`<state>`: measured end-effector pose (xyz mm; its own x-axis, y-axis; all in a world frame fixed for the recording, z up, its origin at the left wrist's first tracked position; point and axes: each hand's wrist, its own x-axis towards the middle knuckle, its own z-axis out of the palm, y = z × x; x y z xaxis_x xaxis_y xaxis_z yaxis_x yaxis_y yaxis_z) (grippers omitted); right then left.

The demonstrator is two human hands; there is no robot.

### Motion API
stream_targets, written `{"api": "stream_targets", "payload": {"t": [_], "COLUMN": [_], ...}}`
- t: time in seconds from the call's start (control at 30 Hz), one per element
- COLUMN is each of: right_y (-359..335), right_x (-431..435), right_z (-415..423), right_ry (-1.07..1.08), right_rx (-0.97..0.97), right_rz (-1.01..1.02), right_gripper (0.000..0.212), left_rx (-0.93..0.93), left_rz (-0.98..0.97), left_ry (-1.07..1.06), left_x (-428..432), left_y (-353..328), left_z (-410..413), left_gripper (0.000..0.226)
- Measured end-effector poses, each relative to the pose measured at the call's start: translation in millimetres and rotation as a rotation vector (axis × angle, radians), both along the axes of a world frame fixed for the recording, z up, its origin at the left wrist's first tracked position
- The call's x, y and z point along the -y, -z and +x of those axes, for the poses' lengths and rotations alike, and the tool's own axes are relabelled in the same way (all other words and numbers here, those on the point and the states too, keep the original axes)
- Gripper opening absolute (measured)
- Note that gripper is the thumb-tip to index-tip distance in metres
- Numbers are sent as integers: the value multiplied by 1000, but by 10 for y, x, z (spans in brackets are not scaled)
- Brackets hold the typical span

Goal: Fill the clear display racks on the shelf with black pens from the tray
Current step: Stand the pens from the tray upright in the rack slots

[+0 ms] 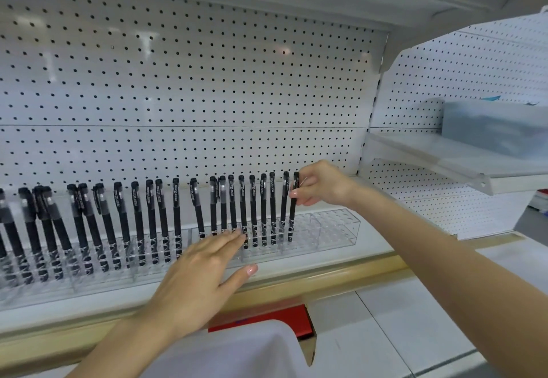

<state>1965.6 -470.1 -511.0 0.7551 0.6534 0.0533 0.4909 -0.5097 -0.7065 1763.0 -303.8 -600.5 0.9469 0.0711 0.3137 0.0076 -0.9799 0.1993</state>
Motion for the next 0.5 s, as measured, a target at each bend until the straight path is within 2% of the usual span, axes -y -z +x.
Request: {"api": "stream_targets", "payload": {"t": [0.13, 0.2, 0.27, 0.4, 0.5], "right_y": [-43, -113, -220, -444, -508], "right_x": [6, 18, 7, -170, -457], "right_z": [-16, -50, -115, -316, -551], "right_ry": [15, 25, 23, -79, -201], "right_rx": [-14, 51, 141, 360, 414], "right_rz": [-94, -163, -125, -27, -48], "right_gripper": [20, 55, 69, 59, 45], "left_rx": [-37, -35, -7, 1, -12], "left_rz": [-40, -103, -125, -93, -60], "left_ry": [48, 71, 64, 31, 14], "left_x": [-62, -120, -194, -332, -403], "left_y": [1, -13, -30, -19, 30], "left_z": [-8, -38, -85, -211, -308], "left_gripper": [106, 99, 91, 85, 86]}}
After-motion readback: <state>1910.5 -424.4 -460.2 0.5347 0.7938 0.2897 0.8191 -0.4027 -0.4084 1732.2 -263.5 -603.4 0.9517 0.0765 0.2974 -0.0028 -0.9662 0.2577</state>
